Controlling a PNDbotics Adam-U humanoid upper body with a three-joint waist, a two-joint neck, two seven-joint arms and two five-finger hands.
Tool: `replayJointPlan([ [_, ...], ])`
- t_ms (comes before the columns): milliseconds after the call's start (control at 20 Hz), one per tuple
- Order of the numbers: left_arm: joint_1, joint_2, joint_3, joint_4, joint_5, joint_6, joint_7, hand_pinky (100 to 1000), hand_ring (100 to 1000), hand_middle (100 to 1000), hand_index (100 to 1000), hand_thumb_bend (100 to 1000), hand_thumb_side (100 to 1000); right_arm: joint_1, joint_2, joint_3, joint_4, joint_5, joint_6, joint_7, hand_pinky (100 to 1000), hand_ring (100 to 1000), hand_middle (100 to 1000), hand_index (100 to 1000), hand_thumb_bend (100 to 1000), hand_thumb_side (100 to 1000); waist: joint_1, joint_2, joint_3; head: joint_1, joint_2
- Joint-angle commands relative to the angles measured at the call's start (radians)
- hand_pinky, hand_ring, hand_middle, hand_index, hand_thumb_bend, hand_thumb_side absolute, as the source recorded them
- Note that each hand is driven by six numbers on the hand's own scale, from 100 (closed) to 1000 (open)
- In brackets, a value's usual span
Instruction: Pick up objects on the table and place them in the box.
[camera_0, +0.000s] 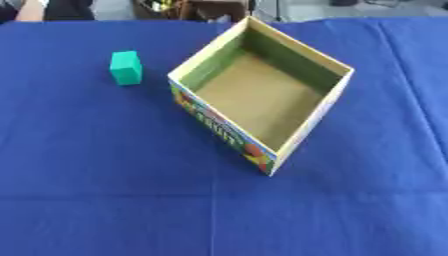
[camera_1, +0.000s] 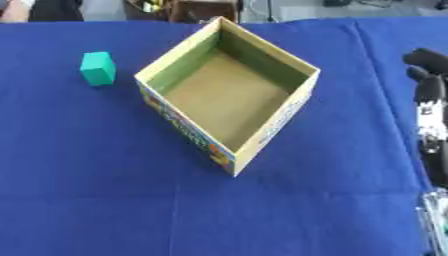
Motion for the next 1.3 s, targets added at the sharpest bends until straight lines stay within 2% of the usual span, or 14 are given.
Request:
replayJointPlan([
  [50, -0.027, 0.088, -0.001, 0.057, -0.010, -0.012, -0.047, 647, 722, 868, 949, 389, 1000, -0.003, -0.024, 0.003, -0.019, 0.004, -0.004, 0.004, 880, 900, 743, 845, 100, 803, 0.002, -0.021, -0.001, 0.004, 0.005],
  [150, -0.056, 0.129, -0.014, 0.113, -0.024, -0.032, -0.088, 692, 773, 898, 978, 413, 1000, -0.002, -0.024, 0.005, -0.019, 0.004, -0.004, 0.008, 881, 900, 743, 845, 100, 803, 0.005, -0.020, -0.007, 0.006, -0.001],
  [500, -0.180, 0.212, -0.051, 0.287, -0.073, -0.134, -0.207, 728, 811, 923, 1000, 477, 962, -0.001, -0.025, 0.012, -0.019, 0.009, -0.006, 0.018, 882, 901, 743, 845, 100, 803, 0.013, -0.014, -0.021, 0.016, -0.018],
  [700, -0.253, 0.240, -0.075, 0.394, -0.100, -0.169, -0.265, 745, 839, 940, 1000, 535, 931, -0.001, -0.026, 0.015, -0.019, 0.013, -0.008, 0.022, 882, 901, 742, 845, 100, 803, 0.017, -0.008, -0.031, 0.023, -0.027],
  [900, -0.332, 0.245, -0.104, 0.512, -0.132, -0.199, -0.312, 772, 884, 964, 1000, 587, 887, -0.003, -0.025, 0.020, -0.019, 0.015, -0.009, 0.028, 883, 903, 741, 845, 100, 804, 0.020, -0.005, -0.041, 0.027, -0.033],
  [1300, -0.472, 0.209, -0.155, 0.688, -0.222, -0.266, -0.355, 774, 886, 940, 1000, 642, 869, -0.008, -0.015, 0.028, -0.019, 0.018, -0.006, 0.042, 884, 904, 741, 844, 100, 803, 0.021, 0.006, -0.062, 0.043, -0.050],
])
